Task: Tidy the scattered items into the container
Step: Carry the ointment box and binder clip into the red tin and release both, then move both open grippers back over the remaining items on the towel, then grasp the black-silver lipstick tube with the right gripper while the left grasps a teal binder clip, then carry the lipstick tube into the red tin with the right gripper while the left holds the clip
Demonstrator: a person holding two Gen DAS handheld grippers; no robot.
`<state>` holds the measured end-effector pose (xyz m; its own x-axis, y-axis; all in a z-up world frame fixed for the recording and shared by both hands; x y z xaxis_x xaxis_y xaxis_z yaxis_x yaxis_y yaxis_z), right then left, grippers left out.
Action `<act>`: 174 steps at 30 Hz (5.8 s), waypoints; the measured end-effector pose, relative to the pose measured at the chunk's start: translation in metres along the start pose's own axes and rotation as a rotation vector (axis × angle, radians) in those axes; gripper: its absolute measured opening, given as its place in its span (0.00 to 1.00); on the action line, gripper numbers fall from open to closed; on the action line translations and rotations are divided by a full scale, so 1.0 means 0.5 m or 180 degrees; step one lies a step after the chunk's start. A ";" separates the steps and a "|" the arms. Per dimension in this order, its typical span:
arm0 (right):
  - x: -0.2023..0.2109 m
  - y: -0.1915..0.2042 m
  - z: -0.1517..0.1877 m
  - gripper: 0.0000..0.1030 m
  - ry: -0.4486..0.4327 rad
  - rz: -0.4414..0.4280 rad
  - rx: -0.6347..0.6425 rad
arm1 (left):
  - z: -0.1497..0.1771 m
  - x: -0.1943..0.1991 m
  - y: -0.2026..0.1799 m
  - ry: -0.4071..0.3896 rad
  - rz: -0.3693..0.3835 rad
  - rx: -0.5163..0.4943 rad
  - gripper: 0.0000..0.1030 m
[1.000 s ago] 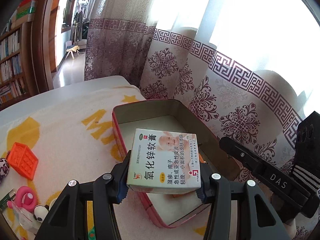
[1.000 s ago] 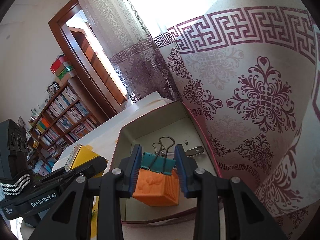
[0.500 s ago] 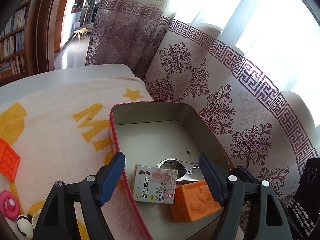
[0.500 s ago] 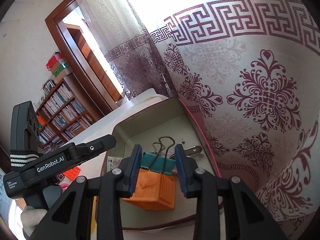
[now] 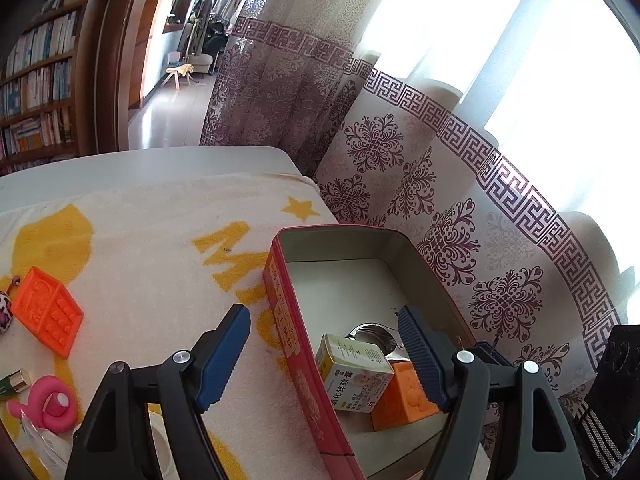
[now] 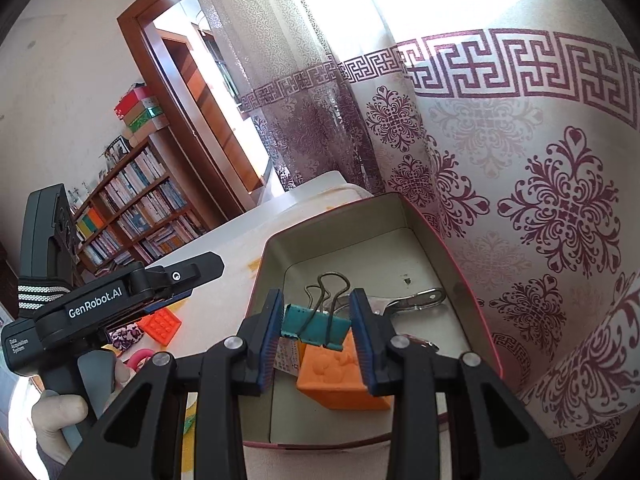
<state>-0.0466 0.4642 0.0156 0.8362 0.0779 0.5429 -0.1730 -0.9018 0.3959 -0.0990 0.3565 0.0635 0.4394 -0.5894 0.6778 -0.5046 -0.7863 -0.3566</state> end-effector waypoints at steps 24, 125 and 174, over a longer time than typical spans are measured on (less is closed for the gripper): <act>-0.002 0.050 0.041 0.74 0.0114 -0.0005 -0.0053 | -0.002 0.066 0.040 -0.0110 -0.0044 0.0050 0.89; -0.170 0.363 0.315 0.21 0.1291 -0.0458 0.1086 | 0.200 0.149 0.500 0.0231 -0.1350 0.0107 0.31; 0.022 0.030 0.090 0.21 0.0326 0.0242 0.0229 | 0.149 0.185 0.138 -0.0099 -0.0344 -0.0283 0.16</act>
<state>-0.0168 0.4323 -0.0059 0.7639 0.0480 0.6436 -0.1930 -0.9346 0.2988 -0.0378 0.2337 0.0538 0.5167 -0.5088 0.6885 -0.5164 -0.8267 -0.2234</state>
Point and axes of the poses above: each gripper's, at about its wrist camera, not at the fingertips, and x roughly against the way its jaws point, y to its left, z to its underside, the point moved 5 cm from there along -x, roughly the way its jaws point, and after that the axes turned 2 degrees about -z, right-handed, at the moved point
